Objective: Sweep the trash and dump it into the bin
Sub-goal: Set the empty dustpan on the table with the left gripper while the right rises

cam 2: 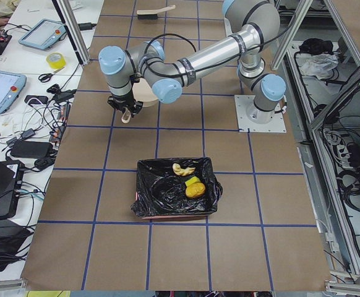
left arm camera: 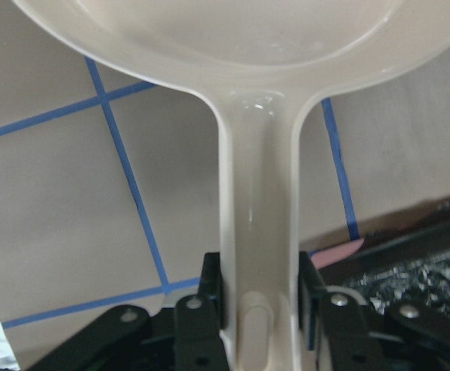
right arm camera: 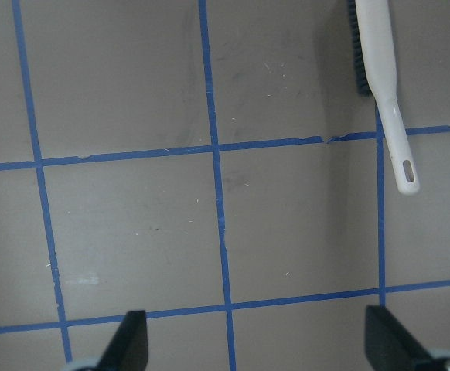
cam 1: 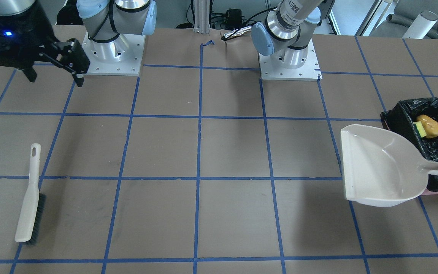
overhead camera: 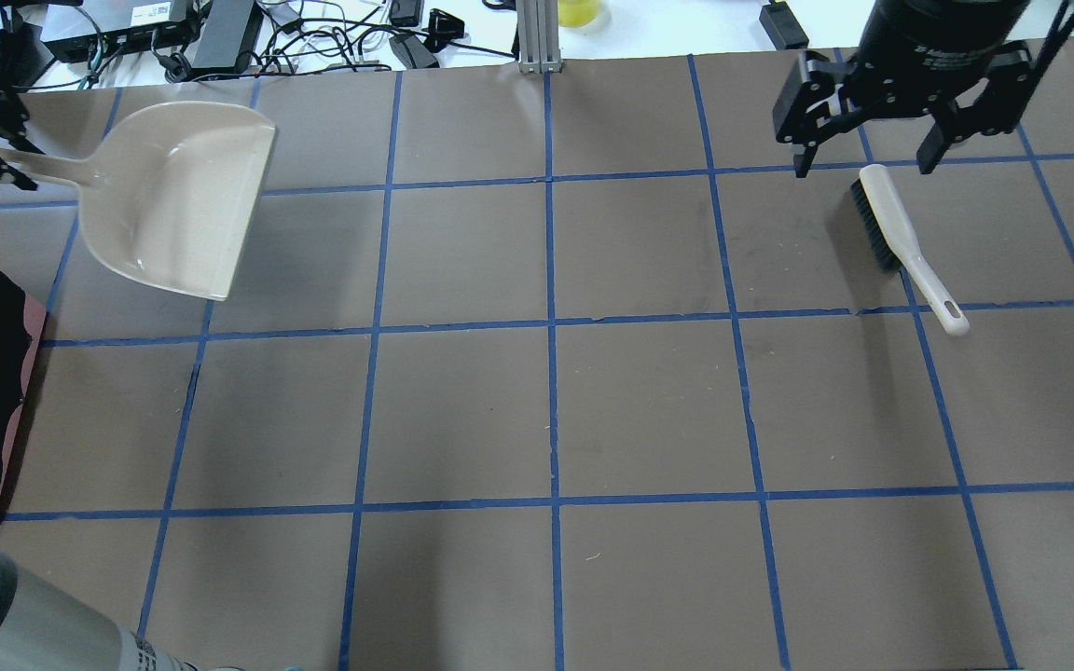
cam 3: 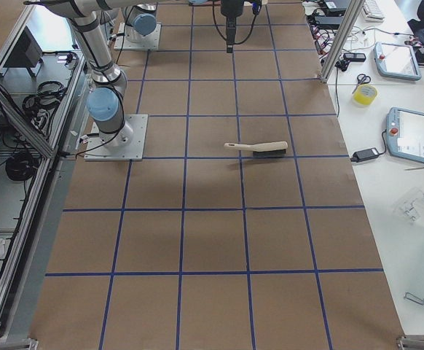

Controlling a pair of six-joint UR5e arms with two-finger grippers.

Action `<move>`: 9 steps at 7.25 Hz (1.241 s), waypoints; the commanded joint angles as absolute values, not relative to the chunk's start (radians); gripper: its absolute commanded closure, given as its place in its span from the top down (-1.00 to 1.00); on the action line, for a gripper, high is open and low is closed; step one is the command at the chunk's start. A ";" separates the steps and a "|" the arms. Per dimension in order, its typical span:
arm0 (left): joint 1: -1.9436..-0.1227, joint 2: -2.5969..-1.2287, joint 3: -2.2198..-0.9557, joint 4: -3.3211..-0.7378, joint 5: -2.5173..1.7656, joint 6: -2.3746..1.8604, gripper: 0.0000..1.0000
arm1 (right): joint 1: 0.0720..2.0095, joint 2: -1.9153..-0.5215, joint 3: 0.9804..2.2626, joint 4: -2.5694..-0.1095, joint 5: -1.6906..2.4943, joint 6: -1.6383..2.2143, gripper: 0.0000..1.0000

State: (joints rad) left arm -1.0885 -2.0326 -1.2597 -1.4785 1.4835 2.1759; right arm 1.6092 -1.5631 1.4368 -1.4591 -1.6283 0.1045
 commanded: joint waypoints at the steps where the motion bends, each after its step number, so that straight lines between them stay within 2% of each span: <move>1: -1.184 -2.123 -1.276 -1.421 1.483 1.993 -1.00 | 1.635 -1.552 1.465 -1.521 -1.621 0.097 0.98; 4: -1.281 -2.215 -1.281 -1.310 1.488 1.934 -1.00 | 1.632 -1.566 1.548 -1.670 -1.592 0.014 1.00; 9: -1.342 -2.237 -1.318 -1.235 1.509 1.942 -0.98 | 1.634 -1.588 1.548 -1.585 -1.612 -0.001 1.00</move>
